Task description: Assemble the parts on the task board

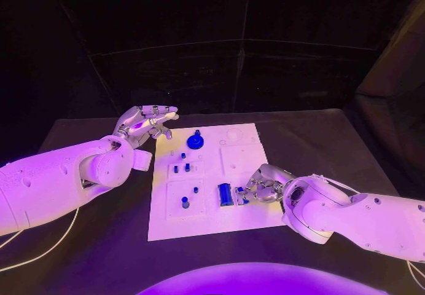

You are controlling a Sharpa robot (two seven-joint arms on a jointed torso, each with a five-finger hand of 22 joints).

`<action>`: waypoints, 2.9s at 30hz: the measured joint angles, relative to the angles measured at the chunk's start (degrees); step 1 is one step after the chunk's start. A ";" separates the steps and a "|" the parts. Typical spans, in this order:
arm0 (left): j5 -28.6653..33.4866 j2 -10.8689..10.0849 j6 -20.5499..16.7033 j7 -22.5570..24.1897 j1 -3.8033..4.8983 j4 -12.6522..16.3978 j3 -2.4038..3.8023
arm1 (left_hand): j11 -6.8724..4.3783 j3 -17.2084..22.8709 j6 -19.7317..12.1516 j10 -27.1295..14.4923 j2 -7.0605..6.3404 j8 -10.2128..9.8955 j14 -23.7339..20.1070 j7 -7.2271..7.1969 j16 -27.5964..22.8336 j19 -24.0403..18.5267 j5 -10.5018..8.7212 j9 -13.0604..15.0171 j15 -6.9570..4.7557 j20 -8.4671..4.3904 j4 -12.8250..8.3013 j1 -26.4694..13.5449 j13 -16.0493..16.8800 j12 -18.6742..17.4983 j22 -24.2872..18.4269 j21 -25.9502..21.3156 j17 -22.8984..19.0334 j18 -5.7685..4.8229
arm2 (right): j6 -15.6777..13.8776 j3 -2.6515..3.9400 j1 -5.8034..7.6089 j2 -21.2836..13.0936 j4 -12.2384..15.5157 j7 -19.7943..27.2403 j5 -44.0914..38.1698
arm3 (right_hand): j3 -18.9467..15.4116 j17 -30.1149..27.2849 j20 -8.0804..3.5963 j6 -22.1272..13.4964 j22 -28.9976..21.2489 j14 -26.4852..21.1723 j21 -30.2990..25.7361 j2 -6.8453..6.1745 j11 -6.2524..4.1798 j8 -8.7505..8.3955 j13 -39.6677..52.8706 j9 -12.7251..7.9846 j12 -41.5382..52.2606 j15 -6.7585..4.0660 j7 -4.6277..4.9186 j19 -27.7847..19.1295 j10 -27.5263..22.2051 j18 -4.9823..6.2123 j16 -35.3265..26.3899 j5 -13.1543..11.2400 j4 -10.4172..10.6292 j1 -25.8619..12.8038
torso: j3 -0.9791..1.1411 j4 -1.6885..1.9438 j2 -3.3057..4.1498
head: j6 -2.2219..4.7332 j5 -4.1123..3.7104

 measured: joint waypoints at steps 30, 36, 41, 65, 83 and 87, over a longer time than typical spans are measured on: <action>0.00 0.04 0.08 -0.08 0.00 -0.02 0.00 | 0.00 0.00 0.00 0.00 0.00 0.00 0.00 0.00 0.00 0.00 0.00 0.00 0.00 0.00 0.00 0.00 -0.01 0.00 0.01 0.00 0.01 0.00 | 1.34 0.00 0.02 1.31 -2.14 -1.49 -1.46 | -6.69 0.00 0.00 -0.21 0.00 0.00 0.00 1.78 0.41 0.89 0.41 1.43 -0.36 0.00 0.20 0.00 0.41 0.00 0.00 -18.76 0.20 -9.89 | 0.03 -0.03 -0.02 | -0.13 0.14; 0.00 0.08 0.11 -0.10 0.00 -0.08 0.00 | 0.00 0.00 0.00 0.00 0.00 0.00 0.00 0.00 0.00 0.00 0.00 0.00 0.00 0.00 0.00 0.00 -0.01 0.00 0.01 0.00 0.01 -0.01 | 1.36 0.00 0.02 -0.18 -1.42 0.03 -1.35 | -7.42 0.00 0.01 -1.35 0.00 0.00 -1.16 2.00 1.04 0.49 -0.65 1.58 -2.31 0.00 0.78 0.00 -0.25 0.00 -1.22 -18.50 -0.53 -7.76 | 0.06 -0.07 -0.02 | 0.08 0.08; 0.00 0.24 0.16 -0.10 0.00 -0.48 -0.01 | 0.00 0.00 0.00 0.00 0.00 0.00 0.00 0.00 0.00 0.00 0.00 0.00 0.00 0.00 0.00 0.00 -0.01 0.19 -0.06 -0.24 -0.16 -0.01 | -0.20 0.00 0.07 -1.44 -1.82 6.59 3.30 | -7.49 -5.72 1.04 -7.17 0.00 0.08 -5.92 2.61 2.58 -3.18 -6.15 0.24 -10.36 1.18 2.94 -4.37 -4.51 0.15 -5.68 -14.59 -1.91 -3.18 | 0.06 -0.14 -0.15 | 0.51 0.07; 3.62 6.07 -1.60 1.63 -1.80 -10.49 -0.04 | 4.04 -6.32 -2.48 -3.20 0.41 -2.48 -24.93 -0.21 -50.88 -31.21 0.00 -0.14 7.82 9.26 2.16 -1.20 -0.77 -9.32 -20.41 -28.65 -35.41 0.00 | 0.76 0.09 7.47 10.82 -31.61 54.27 54.84 | -5.37 -65.66 11.63 -13.04 -52.18 -22.92 -70.33 5.50 10.88 -9.31 -57.96 -11.63 -55.52 11.91 9.50 -34.06 -20.09 7.17 -77.07 -17.98 -7.82 8.29 | -0.50 -1.15 -4.45 | 7.33 1.24; 5.21 7.07 -5.72 2.40 -3.40 -9.01 1.39 | 1.01 -13.58 -21.31 -21.76 3.56 -7.83 -40.41 -4.09 -61.55 -45.44 -2.45 -3.26 4.95 4.05 2.30 -26.56 -3.68 -17.86 -30.51 -32.20 -43.02 -2.16 | 1.28 0.84 7.05 14.08 -33.41 57.85 61.34 | -2.00 -73.96 7.69 -31.19 -63.19 -42.81 -78.89 3.45 8.36 -12.27 -65.26 -18.84 -58.70 9.75 5.81 -49.96 -40.70 4.88 -81.58 -22.18 -15.20 -22.65 | 0.50 -0.56 -5.75 | 10.90 3.18; 4.57 5.59 -9.56 2.38 -4.57 -4.24 2.74 | -0.10 -14.89 -26.63 -27.16 3.71 -8.01 -45.58 -5.09 -62.68 -49.45 -2.67 -3.60 3.97 2.42 2.37 -33.96 -4.00 -19.10 -32.29 -32.56 -43.85 -3.03 | -2.32 1.60 6.59 12.60 -27.41 58.64 63.65 | -0.63 -74.42 6.29 -36.41 -64.93 -48.92 -79.94 3.06 7.30 -12.64 -65.59 -19.77 -58.84 7.49 4.60 -55.00 -46.61 3.99 -81.88 -23.33 -15.80 -30.92 | 0.90 -0.35 -6.03 | 11.15 3.55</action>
